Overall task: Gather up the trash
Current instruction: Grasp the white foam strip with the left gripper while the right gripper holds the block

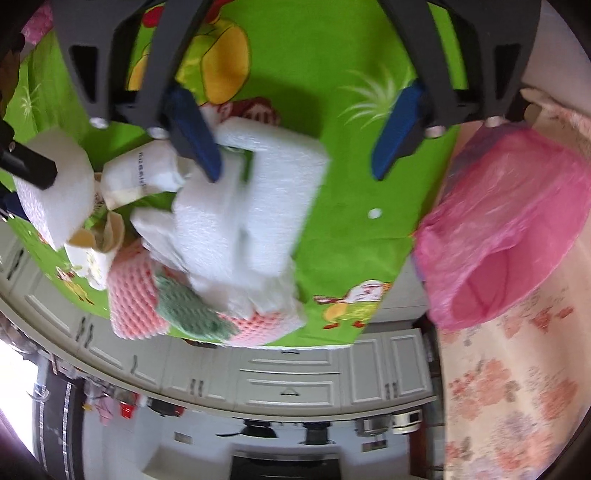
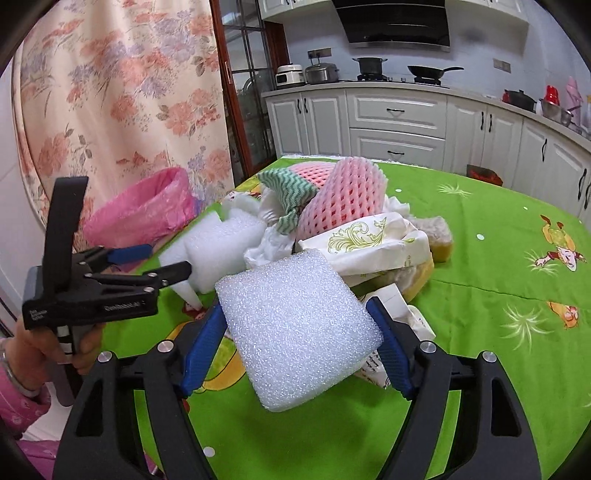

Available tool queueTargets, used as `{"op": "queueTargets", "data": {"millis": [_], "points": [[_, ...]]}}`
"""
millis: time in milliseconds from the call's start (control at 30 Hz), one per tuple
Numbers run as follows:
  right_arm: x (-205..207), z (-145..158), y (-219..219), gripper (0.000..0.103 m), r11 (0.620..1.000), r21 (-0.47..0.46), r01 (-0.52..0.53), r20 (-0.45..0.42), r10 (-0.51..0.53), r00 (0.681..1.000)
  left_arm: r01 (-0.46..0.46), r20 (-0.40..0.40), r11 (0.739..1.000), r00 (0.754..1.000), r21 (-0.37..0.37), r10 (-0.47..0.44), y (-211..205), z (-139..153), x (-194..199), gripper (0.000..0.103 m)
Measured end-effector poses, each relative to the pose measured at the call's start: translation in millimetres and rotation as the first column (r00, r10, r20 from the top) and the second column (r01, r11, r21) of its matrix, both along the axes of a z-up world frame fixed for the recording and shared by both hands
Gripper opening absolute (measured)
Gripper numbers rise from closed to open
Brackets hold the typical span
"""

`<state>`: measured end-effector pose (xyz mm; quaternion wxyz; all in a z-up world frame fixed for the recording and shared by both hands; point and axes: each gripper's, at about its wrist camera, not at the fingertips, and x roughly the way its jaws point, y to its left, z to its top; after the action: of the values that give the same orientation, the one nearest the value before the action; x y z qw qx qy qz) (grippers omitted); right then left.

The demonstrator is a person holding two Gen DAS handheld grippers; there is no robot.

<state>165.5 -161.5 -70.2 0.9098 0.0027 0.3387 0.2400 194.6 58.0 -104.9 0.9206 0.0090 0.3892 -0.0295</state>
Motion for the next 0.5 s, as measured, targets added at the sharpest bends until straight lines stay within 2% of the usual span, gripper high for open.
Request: {"op": "queueTargets", "data": {"millis": [67, 300, 500], "points": [[1, 2, 0, 0.072, 1.0, 0.003, -0.001, 0.009, 0.001, 1.0, 0.031, -0.01, 0.999, 0.999, -0.022, -0.031, -4, -1, 5, 0.056], [3, 6, -4, 0.073, 1.0, 0.02, -0.002, 0.016, 0.001, 1.0, 0.038, 0.011, 0.999, 0.999, -0.022, -0.038, -12, -1, 4, 0.049], [1, 9, 1, 0.072, 0.999, 0.041, -0.031, 0.025, 0.03, 0.999, 0.018, 0.05, 1.0, 0.999, 0.013, -0.018, -10, 16, -16, 0.049]]}}
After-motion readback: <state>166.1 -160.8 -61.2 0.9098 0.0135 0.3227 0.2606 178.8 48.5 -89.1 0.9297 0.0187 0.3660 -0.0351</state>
